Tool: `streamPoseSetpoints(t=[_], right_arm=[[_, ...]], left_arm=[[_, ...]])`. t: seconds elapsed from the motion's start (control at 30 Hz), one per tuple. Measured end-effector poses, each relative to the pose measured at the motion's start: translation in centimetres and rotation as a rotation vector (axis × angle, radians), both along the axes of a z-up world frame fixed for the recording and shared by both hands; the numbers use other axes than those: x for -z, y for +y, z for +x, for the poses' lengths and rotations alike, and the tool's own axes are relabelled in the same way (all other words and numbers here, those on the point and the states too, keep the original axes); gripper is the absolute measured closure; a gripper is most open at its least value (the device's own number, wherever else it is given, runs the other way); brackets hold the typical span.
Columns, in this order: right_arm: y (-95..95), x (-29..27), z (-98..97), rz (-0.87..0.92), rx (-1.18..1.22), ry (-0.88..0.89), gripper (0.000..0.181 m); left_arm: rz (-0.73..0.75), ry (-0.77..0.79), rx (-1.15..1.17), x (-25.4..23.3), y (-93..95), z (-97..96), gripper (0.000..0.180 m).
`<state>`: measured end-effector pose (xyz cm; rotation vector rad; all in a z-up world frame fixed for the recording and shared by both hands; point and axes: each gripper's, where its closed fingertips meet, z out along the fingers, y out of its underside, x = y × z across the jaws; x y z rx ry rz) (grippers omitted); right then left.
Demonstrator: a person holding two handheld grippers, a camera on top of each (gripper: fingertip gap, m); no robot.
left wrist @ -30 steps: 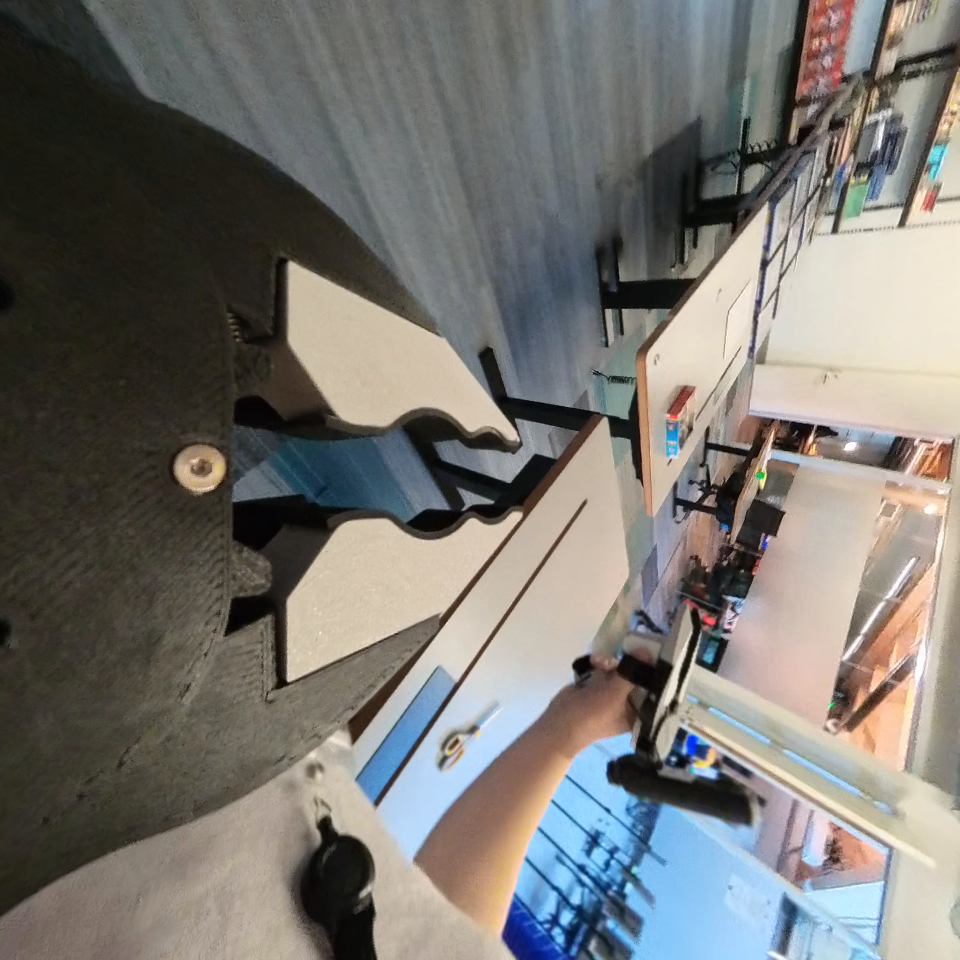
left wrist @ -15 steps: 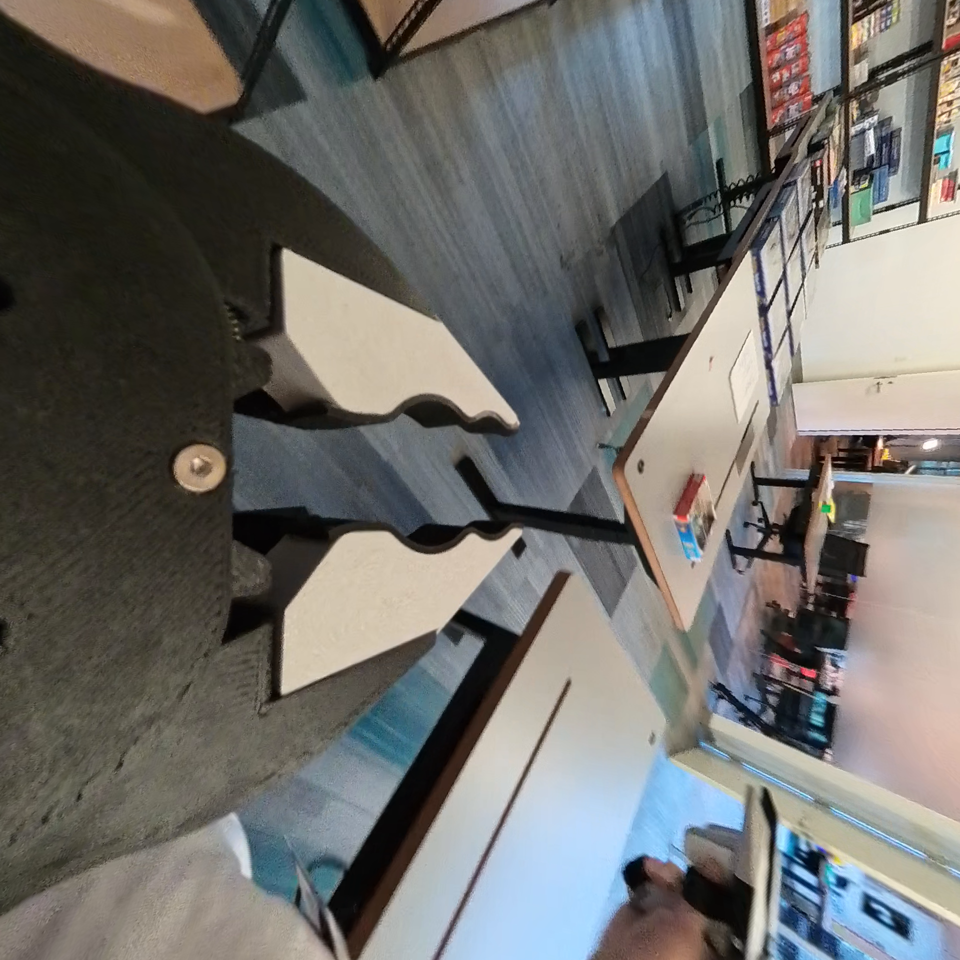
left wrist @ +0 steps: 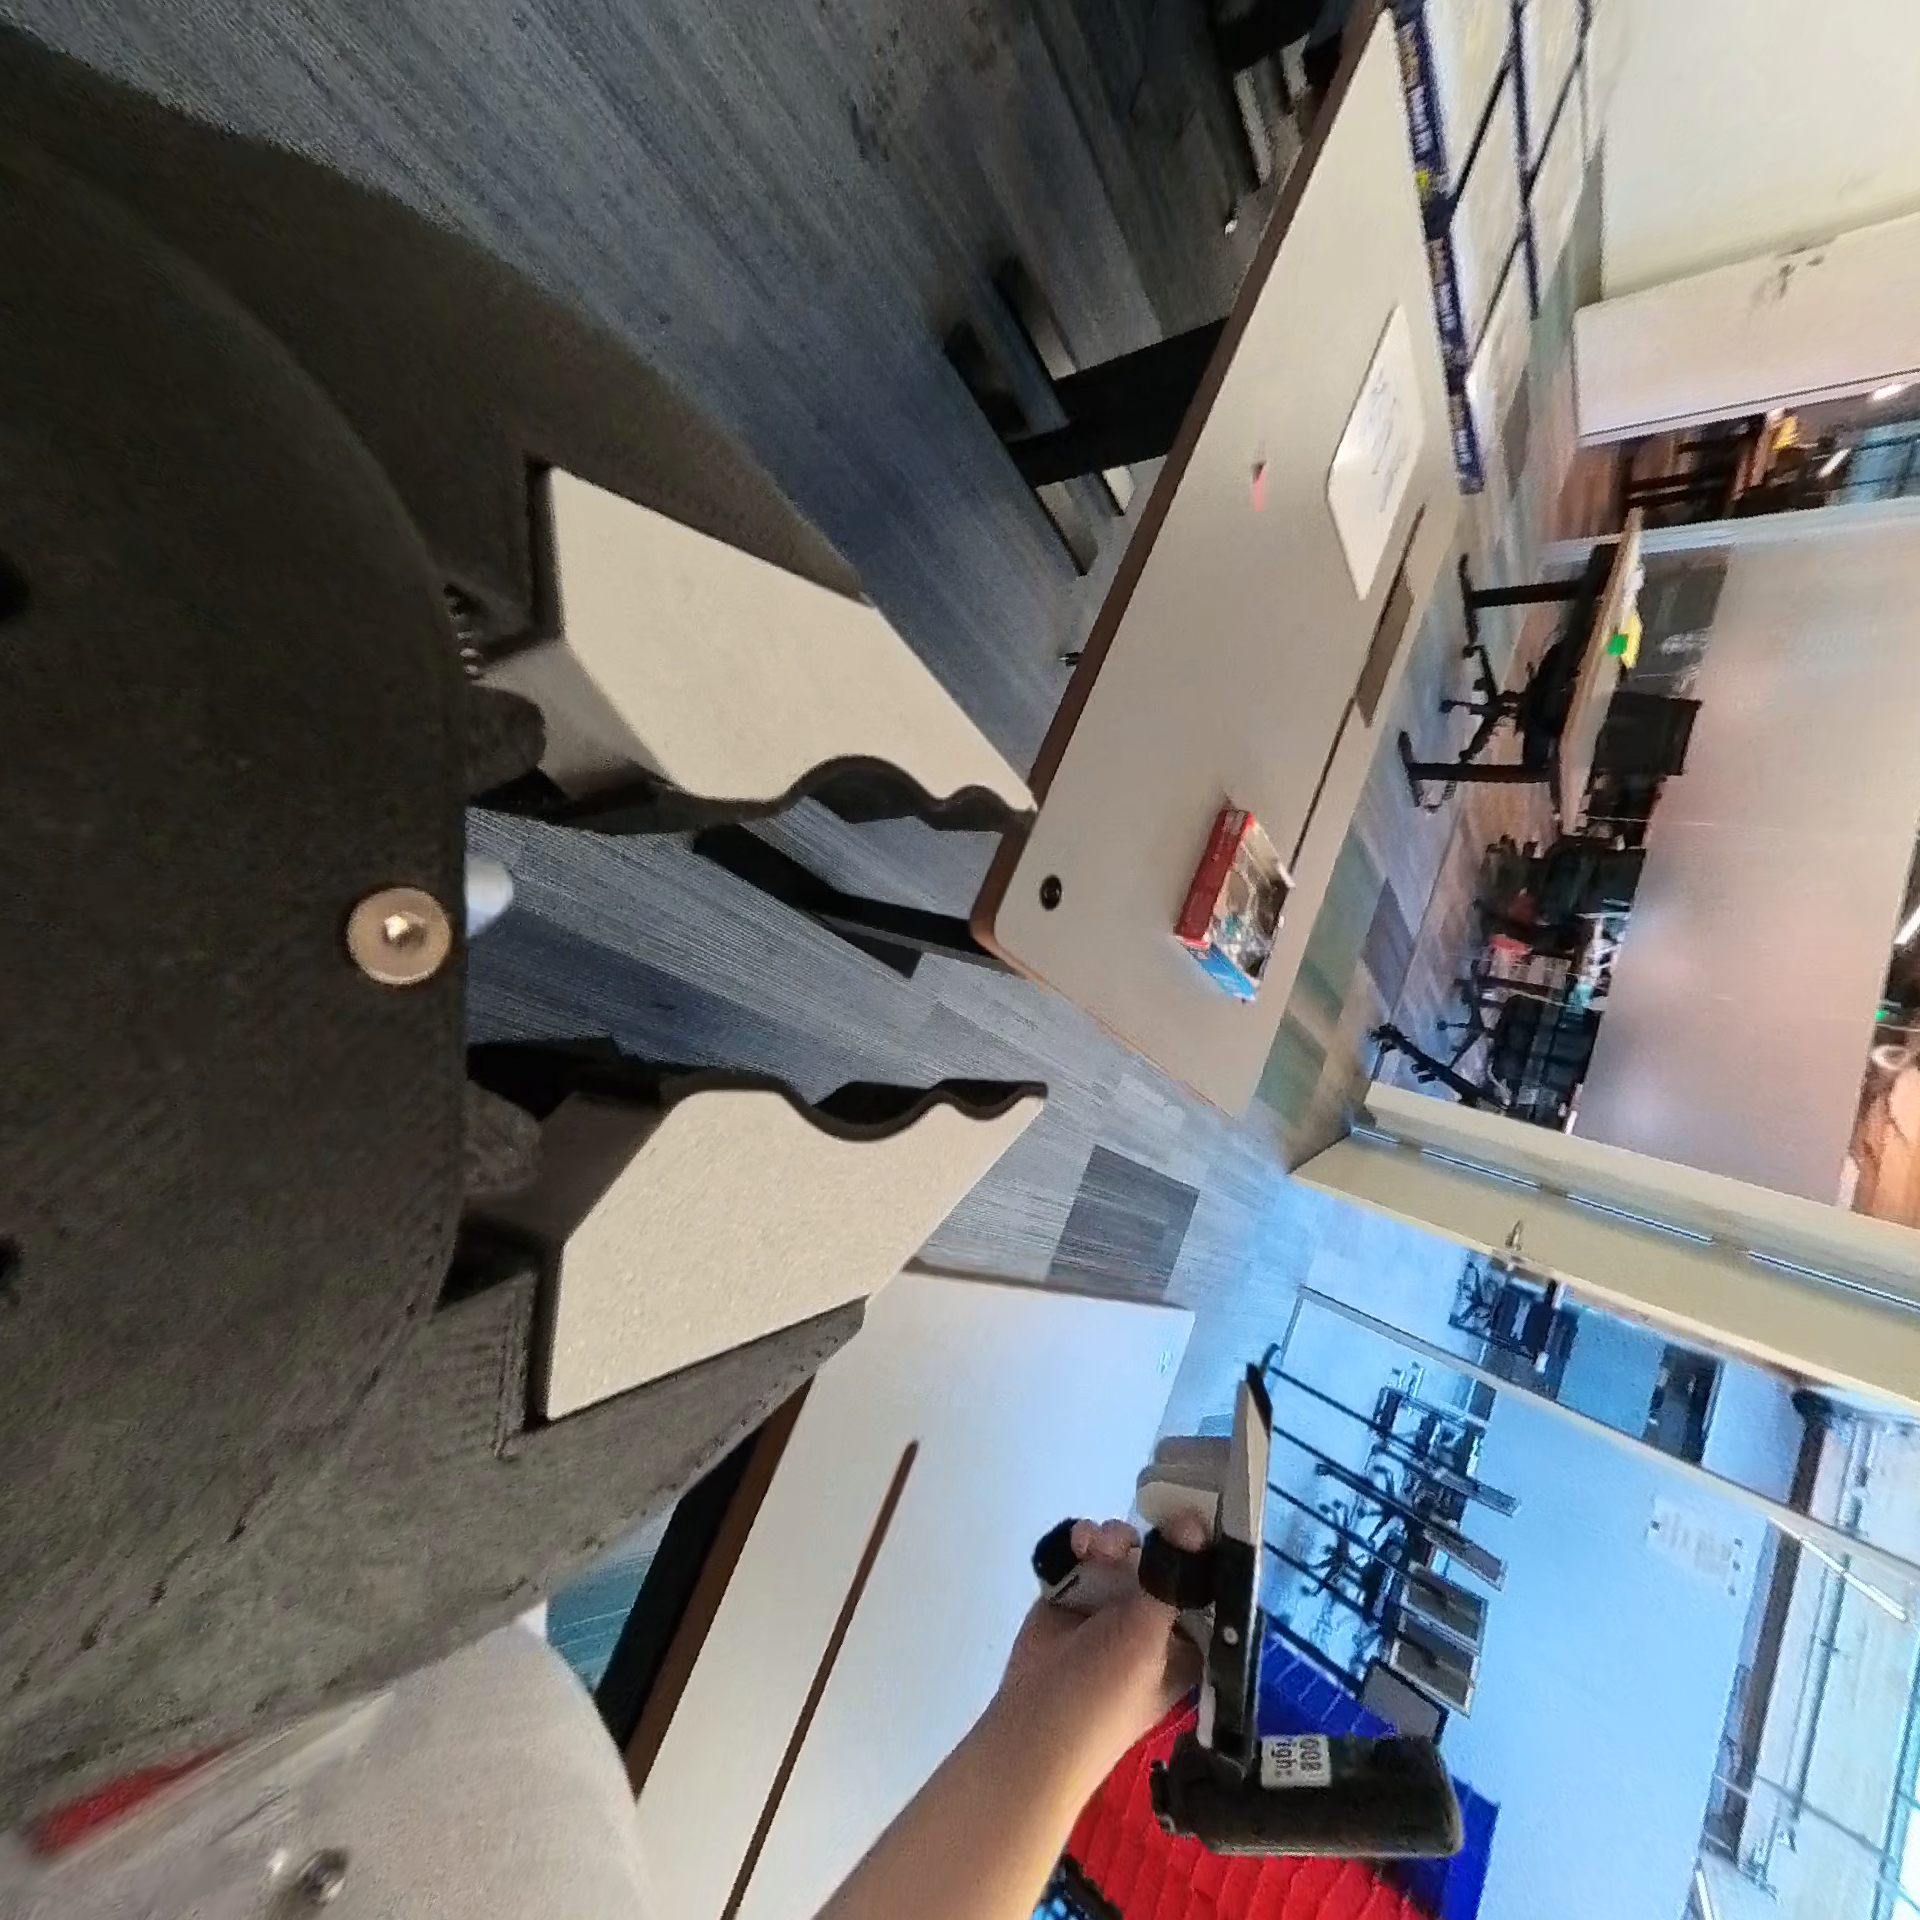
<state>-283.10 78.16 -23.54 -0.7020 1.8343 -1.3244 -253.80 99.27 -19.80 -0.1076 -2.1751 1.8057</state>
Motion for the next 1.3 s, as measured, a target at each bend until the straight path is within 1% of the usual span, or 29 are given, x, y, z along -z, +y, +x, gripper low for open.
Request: streamPoseSetpoints(t=[0.1, 0.2, 0.27, 0.33, 0.4, 0.47, 0.53, 0.6, 0.67, 0.73, 0.8, 0.87, 0.93, 1.03, 1.1, 1.2, 1.3], right_arm=[[-7.5, 2.1, 4.0, 0.064, 0.023, 0.006, 0.130], [-17.5, 2.4, 7.6, 0.053, 0.159, -0.030, 0.128], [-24.0, 2.5, 11.0, 0.109, 0.229, -0.066, 0.128], [-29.8, 2.4, 15.7, 0.164, 0.240, -0.111, 0.128], [-35.2, 3.4, 20.6, 0.202, 0.247, -0.060, 0.128], [-40.2, 4.3, 25.3, 0.218, 0.262, -0.012, 0.130], [-45.0, 5.3, 29.6, 0.210, 0.297, -0.017, 0.134], [-49.1, 7.4, 33.9, 0.221, 0.317, -0.015, 0.134], [-52.8, 10.4, 37.8, 0.236, 0.349, 0.008, 0.134], [-55.9, 13.8, 41.0, 0.282, 0.394, 0.021, 0.134], [-58.4, 17.0, 43.3, 0.349, 0.458, 0.045, 0.133], [-61.0, 18.9, 45.4, 0.390, 0.484, 0.022, 0.133], [-63.7, 21.0, 46.3, 0.436, 0.550, 0.036, 0.133], [-68.0, 22.5, 48.0, 0.515, 0.620, -0.075, 0.133], [-71.8, 23.4, 49.0, 0.524, 0.655, -0.111, 0.132], [-78.5, 25.1, 50.6, 0.507, 0.679, -0.098, 0.131], [-83.8, 27.4, 52.9, 0.573, 0.676, -0.039, 0.130]], left_arm=[[0.037, 0.035, -0.025, 2.9, -6.2, 5.1, 0.135], [0.102, 0.067, -0.087, 5.4, -11.4, 11.2, 0.137], [0.129, 0.130, -0.108, 5.6, -14.1, 15.0, 0.139], [0.136, 0.169, -0.159, 5.9, -16.3, 19.4, 0.142], [0.154, 0.203, -0.256, 6.6, -18.0, 24.3, 0.145], [0.132, 0.239, -0.350, 7.1, -19.5, 29.0, 0.147], [0.131, 0.222, -0.420, 8.2, -21.2, 33.7, 0.149], [0.175, 0.160, -0.453, 9.8, -23.6, 38.7, 0.150], [0.208, 0.115, -0.432, 10.6, -27.1, 43.5, 0.150], [0.216, 0.092, -0.388, 10.4, -31.7, 48.3, 0.150], [0.219, 0.090, -0.308, 9.2, -37.2, 52.3, 0.150], [0.213, 0.057, -0.231, 8.0, -43.5, 55.9, 0.151], [0.225, 0.029, -0.143, 7.1, -50.2, 58.5, 0.151], [0.237, -0.001, -0.024, 6.6, -60.6, 61.1, 0.150], [0.254, -0.024, 0.033, 7.4, -67.6, 62.6, 0.147], [0.276, -0.032, 0.108, 9.8, -78.1, 63.9, 0.145], [0.335, 0.028, 0.176, 12.7, -88.4, 63.7, 0.142]])
